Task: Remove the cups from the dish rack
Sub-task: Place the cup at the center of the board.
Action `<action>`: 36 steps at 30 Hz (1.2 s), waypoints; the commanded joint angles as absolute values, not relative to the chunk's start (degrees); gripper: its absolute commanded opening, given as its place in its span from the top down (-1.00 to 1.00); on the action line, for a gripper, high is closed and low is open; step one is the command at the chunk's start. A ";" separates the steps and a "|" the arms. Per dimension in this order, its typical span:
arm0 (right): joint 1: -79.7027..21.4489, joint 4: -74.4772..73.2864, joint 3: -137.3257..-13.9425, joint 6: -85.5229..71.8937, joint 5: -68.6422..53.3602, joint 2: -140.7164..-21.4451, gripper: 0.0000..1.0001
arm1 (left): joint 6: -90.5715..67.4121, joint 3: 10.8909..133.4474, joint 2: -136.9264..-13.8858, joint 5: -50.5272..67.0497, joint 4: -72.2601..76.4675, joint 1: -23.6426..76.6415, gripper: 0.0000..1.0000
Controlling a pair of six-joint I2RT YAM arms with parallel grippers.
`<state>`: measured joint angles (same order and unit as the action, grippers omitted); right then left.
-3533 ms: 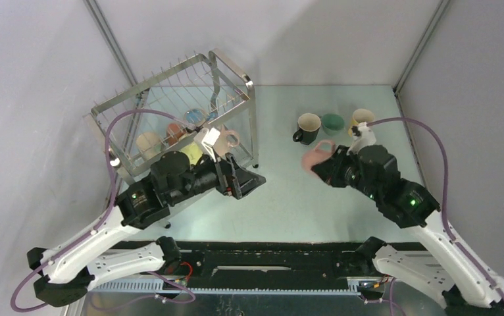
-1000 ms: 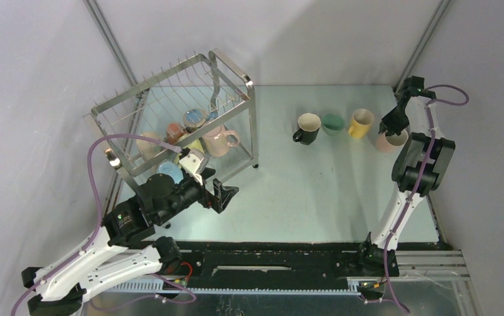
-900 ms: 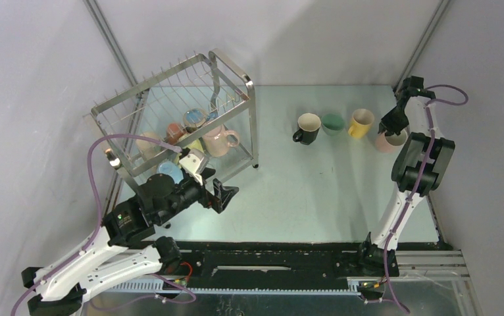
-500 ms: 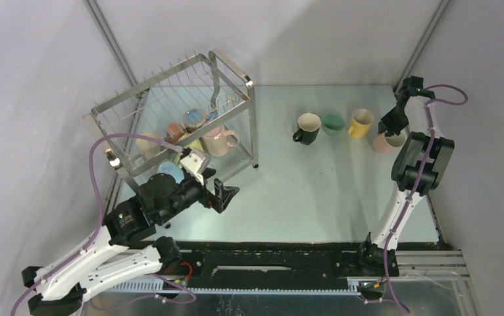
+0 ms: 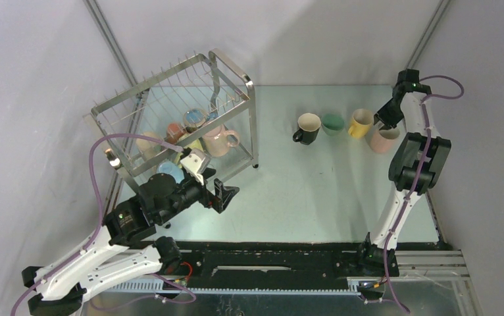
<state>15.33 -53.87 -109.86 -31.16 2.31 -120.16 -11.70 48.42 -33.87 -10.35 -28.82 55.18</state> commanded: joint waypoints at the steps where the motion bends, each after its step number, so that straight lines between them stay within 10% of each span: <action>1: 14.90 -54.10 -111.49 -31.11 3.01 -119.72 0.25 | -10.44 47.22 -34.01 -10.05 -27.77 54.89 -1.00; 36: 0.53 -47.02 -71.39 -34.91 -0.96 -64.34 -0.35 | -16.07 47.66 -35.50 -18.58 -29.56 54.89 -1.00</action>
<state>3.27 -48.25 -74.87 -34.87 0.30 -70.19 -12.64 47.68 -34.48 -14.59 -29.23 55.18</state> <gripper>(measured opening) 0.656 0.996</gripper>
